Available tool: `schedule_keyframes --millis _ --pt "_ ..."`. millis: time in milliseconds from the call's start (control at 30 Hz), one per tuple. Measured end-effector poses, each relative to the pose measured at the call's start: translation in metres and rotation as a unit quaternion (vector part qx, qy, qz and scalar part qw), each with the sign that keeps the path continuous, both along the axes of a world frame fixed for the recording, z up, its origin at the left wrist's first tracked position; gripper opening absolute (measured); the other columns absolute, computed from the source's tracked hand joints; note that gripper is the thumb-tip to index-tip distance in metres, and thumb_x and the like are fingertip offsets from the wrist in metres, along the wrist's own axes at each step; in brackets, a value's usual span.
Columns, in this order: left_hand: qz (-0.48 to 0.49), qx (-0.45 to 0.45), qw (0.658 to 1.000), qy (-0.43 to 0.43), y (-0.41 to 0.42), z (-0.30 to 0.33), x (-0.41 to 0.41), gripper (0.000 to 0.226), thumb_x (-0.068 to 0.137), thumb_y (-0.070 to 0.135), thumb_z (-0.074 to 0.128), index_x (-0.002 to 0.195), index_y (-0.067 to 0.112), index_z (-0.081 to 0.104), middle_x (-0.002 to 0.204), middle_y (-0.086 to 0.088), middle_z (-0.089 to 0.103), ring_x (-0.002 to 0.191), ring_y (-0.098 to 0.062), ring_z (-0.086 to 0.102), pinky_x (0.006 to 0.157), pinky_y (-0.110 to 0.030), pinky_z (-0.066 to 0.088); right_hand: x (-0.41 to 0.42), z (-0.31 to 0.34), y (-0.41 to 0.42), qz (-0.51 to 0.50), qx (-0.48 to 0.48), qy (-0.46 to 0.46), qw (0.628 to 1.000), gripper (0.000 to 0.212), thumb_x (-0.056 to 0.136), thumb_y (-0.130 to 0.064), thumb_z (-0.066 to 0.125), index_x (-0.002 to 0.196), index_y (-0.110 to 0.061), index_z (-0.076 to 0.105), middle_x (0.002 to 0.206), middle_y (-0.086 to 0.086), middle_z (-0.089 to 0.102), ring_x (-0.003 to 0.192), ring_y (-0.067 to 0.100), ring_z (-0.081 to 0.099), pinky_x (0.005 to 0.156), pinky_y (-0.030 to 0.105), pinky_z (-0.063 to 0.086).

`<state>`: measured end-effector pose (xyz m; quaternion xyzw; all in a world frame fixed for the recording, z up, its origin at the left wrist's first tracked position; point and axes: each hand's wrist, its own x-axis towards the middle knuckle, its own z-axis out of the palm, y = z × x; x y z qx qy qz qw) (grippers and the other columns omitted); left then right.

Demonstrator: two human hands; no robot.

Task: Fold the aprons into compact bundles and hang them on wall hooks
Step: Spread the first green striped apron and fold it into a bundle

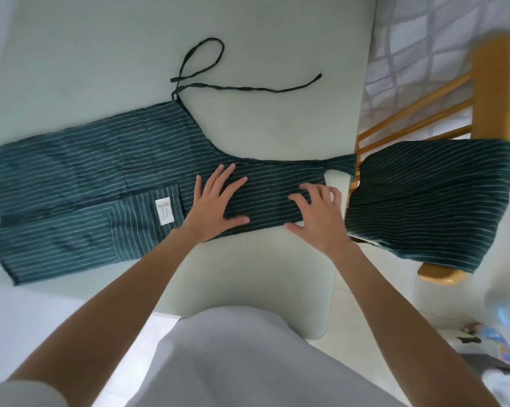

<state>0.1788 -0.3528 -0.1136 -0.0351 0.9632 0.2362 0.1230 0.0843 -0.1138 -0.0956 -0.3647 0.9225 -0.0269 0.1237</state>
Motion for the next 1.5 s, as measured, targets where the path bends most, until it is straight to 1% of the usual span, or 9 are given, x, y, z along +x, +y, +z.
schedule_keyframes --millis 100,233,433,600,733,867,967,1167,1500 --pt "0.122 0.040 0.985 0.114 -0.015 0.009 0.036 0.058 0.087 0.052 0.050 0.136 0.022 0.040 0.146 -0.003 0.036 0.137 -0.022 0.028 0.112 -0.052 0.021 0.027 0.001 -0.033 0.110 -0.130 0.008 0.985 0.032 0.077 -0.028 0.073 0.105 -0.017 0.064 0.108 0.005 0.060 0.102 0.025 0.053 0.091 0.041 0.040" --pt "0.253 -0.025 0.962 0.100 -0.051 0.005 0.105 0.054 0.087 0.052 0.048 0.129 0.018 0.047 0.138 -0.007 0.044 0.129 -0.028 0.037 0.104 -0.053 0.033 0.067 -0.002 -0.098 0.250 -0.167 -0.059 0.952 0.036 0.078 -0.021 0.070 0.112 -0.015 0.061 0.108 0.004 0.061 0.104 0.023 0.054 0.091 0.036 0.042" --pt "0.327 -0.071 0.935 -0.113 -0.098 0.006 0.203 0.078 0.076 0.069 0.052 0.142 0.031 0.034 0.153 0.001 0.025 0.141 -0.026 0.017 0.112 -0.055 0.016 0.108 -0.015 -0.171 0.319 -0.045 -0.047 0.945 0.052 0.078 -0.042 0.069 0.118 -0.011 0.056 0.114 0.008 0.061 0.103 0.027 0.055 0.088 0.040 0.044" --pt "0.282 -0.131 0.943 -0.119 -0.131 0.006 0.244 0.067 0.079 0.064 0.055 0.137 0.035 0.039 0.146 0.008 0.036 0.136 -0.020 0.031 0.109 -0.061 0.001 0.109 -0.027 -0.186 0.333 -0.094 0.058 0.936 0.016 0.081 -0.016 0.070 0.094 -0.010 0.063 0.090 0.008 0.064 0.079 0.026 0.058 0.077 0.037 0.048" --pt "0.283 -0.122 0.950 -0.040 -0.146 0.006 0.244 0.040 0.086 0.036 0.064 0.123 0.022 0.057 0.126 -0.001 0.057 0.120 -0.026 0.051 0.107 -0.052 0.028 0.108 -0.019 -0.182 0.286 -0.178 0.059 0.940 0.018 0.094 -0.015 0.050 0.084 -0.009 0.064 0.072 0.004 0.066 0.066 0.021 0.062 0.077 0.033 0.051" --pt "0.304 -0.097 0.948 0.007 -0.170 0.007 0.257 0.022 0.089 0.009 0.059 0.109 0.014 0.066 0.108 -0.005 0.067 0.100 -0.027 0.061 0.075 -0.040 0.053 0.112 -0.016 -0.166 0.279 -0.127 0.039 0.951 0.018 0.093 -0.022 0.052 0.094 -0.010 0.064 0.085 0.004 0.069 0.077 0.021 0.064 0.076 0.033 0.051" --pt "0.287 -0.099 0.952 0.021 -0.184 0.010 0.266 0.020 0.091 0.012 0.057 0.108 0.014 0.066 0.103 -0.005 0.070 0.094 -0.026 0.064 0.068 -0.037 0.054 0.117 -0.015 -0.164 0.263 -0.087 0.024 0.961 0.023 0.082 -0.008 0.064 0.105 -0.007 0.065 0.096 0.007 0.069 0.085 0.024 0.066 0.079 0.035 0.053" --pt "0.304 -0.077 0.949 0.045 -0.201 0.024 0.274 0.016 0.090 0.014 0.051 0.096 0.012 0.066 0.083 -0.005 0.071 0.071 -0.029 0.066 0.057 -0.032 0.048 0.111 0.017 -0.182 0.107 -0.063 -0.069 0.990 0.012 0.085 -0.010 0.061 0.096 -0.012 0.064 0.070 0.002 0.067 0.055 0.023 0.060 0.049 0.025 0.038" --pt "0.312 -0.129 0.931 0.136 -0.290 0.062 0.202 0.016 0.096 0.018 0.049 0.103 0.007 0.059 0.078 -0.014 0.064 0.068 -0.031 0.060 0.055 -0.034 0.043 0.016 0.068 -0.278 0.059 -0.154 -0.030 0.986 0.023 0.090 -0.029 0.061 0.098 -0.008 0.065 0.082 0.008 0.068 0.068 0.022 0.058 0.059 0.025 0.034"
